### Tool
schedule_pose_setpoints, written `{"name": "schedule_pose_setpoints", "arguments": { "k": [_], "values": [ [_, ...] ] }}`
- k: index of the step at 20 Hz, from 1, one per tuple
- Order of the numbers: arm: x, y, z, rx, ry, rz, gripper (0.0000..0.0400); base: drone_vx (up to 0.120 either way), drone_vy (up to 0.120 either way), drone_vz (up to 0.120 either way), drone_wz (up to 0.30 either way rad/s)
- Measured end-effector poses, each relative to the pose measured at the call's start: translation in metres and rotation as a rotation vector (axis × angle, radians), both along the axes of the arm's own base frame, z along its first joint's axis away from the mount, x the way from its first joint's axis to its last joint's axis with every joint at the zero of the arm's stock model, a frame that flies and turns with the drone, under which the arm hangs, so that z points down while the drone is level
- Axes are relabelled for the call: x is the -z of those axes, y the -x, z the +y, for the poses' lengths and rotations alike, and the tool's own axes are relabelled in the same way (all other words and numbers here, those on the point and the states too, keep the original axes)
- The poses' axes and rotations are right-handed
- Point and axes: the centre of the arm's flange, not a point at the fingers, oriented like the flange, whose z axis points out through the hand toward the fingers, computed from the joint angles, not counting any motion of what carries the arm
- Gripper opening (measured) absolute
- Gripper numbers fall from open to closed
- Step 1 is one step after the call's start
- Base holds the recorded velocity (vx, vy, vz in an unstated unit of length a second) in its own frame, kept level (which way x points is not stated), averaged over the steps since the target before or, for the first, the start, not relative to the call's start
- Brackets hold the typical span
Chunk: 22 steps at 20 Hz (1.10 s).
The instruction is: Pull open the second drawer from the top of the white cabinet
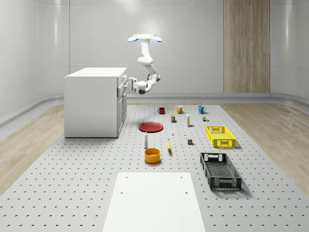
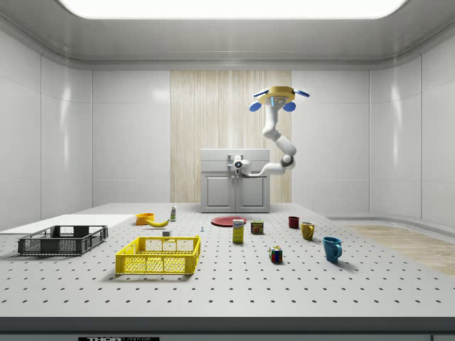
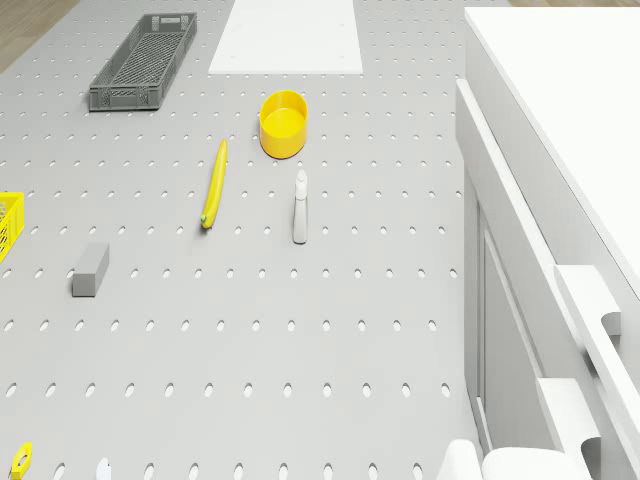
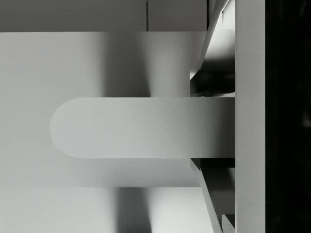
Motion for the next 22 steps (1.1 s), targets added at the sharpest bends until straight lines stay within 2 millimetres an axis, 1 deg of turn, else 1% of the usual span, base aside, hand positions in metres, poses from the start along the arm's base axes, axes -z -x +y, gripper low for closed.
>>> {"name": "schedule_pose_setpoints", "arguments": {
  "k": [4, 5, 6, 7, 8, 11, 13, 16, 18, 22],
  "values": [
    [-0.001, 0.0, -0.009, 0.0, 0.002, 0.007, 0.0134, 0.0, 0.0, 0.0, 0.0],
    [-0.007, 0.003, -0.012, 0.0, 0.017, 0.048, 0.0187, 0.0, 0.0, 0.0, 0.0],
    [-0.006, 0.003, -0.014, 0.002, 0.022, 0.002, 0.0171, 0.0, 0.0, 0.0, 0.0],
    [-0.006, 0.002, -0.016, 0.002, 0.02, 0.011, 0.0164, 0.0, 0.0, 0.0, 0.0],
    [-0.012, 0.005, -0.019, 0.002, 0.031, 0.032, 0.0216, 0.0, 0.0, 0.0, 0.0],
    [-0.007, 0.003, -0.026, 0.002, 0.022, 0.02, 0.0179, 0.0, 0.0, 0.0, 0.0],
    [-0.005, 0.002, -0.031, 0.001, 0.018, 0.015, 0.0165, 0.0, 0.0, 0.0, 0.0],
    [-0.004, 0.002, -0.042, 0.001, 0.013, 0.008, 0.0153, 0.0, 0.0, 0.0, 0.0],
    [-0.001, 0.001, -0.047, 0.001, 0.007, -0.01, 0.0137, 0.0, 0.0, 0.0, 0.0],
    [-0.001, 0.001, -0.054, 0.001, 0.006, 0.007, 0.0137, 0.0, 0.0, 0.0, 0.0]
  ]
}}
